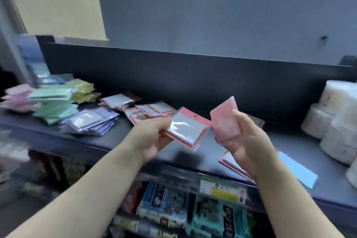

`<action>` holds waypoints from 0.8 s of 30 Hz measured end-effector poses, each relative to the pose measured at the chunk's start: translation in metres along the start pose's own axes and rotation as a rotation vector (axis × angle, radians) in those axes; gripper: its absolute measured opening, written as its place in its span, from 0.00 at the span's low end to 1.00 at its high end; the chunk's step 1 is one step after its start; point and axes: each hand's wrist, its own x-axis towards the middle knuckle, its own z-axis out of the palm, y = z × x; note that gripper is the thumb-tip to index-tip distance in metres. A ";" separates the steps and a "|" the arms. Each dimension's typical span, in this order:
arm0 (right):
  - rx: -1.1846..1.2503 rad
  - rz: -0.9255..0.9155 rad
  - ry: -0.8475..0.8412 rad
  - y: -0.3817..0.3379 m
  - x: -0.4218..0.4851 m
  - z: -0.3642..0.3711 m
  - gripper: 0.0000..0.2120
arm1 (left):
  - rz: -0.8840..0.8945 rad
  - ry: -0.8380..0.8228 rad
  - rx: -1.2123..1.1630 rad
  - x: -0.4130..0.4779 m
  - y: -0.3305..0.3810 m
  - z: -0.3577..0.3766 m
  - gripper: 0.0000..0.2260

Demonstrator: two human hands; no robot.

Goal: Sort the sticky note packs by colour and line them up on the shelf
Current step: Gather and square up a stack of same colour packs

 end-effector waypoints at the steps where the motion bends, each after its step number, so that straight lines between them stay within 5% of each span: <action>1: 0.030 0.019 -0.013 0.004 0.000 0.008 0.10 | 0.016 0.032 -0.048 -0.006 0.002 -0.010 0.10; 11: 0.169 0.153 -0.110 0.052 -0.003 0.103 0.12 | 0.108 0.182 -0.301 -0.054 0.025 -0.103 0.13; 24: -0.012 0.157 0.064 0.139 0.003 0.240 0.07 | 0.195 0.260 -0.258 -0.057 0.088 -0.255 0.08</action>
